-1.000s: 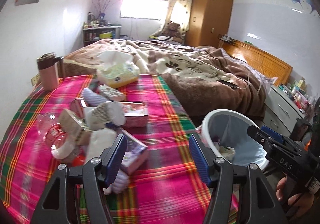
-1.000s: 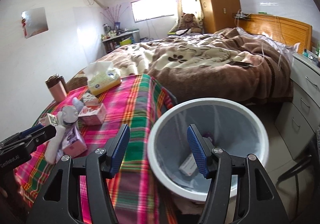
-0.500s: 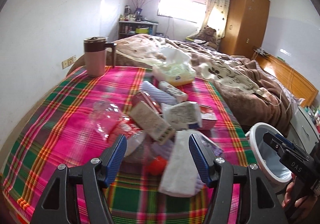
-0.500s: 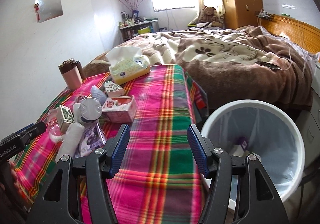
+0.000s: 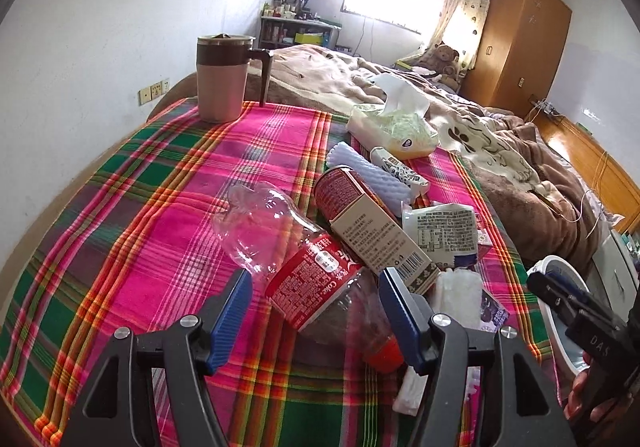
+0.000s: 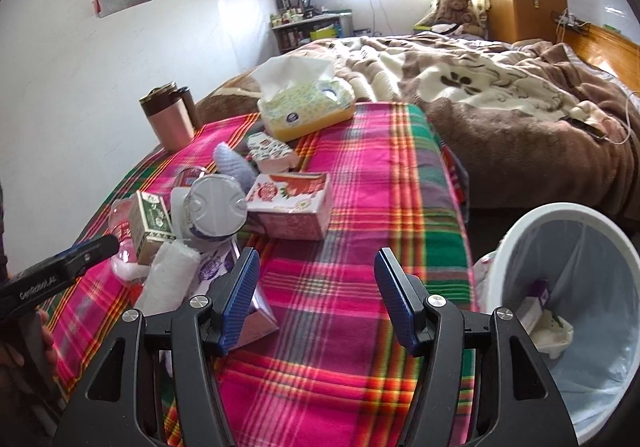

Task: Collect trash
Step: 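Grasp the purple milk carton with the right tool while the left tool grasps the clear bottle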

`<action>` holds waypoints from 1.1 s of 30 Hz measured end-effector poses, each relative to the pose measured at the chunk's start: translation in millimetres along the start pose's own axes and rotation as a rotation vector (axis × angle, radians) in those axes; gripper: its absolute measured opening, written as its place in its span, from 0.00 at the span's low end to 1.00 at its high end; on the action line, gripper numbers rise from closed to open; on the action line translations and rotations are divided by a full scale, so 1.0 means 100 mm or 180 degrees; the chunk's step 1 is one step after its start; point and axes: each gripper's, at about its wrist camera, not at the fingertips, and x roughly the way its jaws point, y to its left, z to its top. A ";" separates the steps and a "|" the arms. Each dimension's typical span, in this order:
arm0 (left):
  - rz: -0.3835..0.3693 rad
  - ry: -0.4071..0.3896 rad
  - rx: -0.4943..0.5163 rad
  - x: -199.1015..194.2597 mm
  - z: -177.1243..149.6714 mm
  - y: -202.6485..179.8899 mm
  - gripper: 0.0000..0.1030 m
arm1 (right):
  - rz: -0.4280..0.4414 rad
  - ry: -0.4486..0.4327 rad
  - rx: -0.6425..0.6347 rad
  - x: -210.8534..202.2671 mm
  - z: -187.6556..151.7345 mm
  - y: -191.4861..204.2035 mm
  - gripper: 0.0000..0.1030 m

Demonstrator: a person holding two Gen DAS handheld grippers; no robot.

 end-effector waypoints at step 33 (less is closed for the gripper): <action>0.0165 0.0287 0.0041 0.48 0.23 0.17 0.72 | 0.0392 0.0481 -0.0634 0.29 -0.14 0.55 0.74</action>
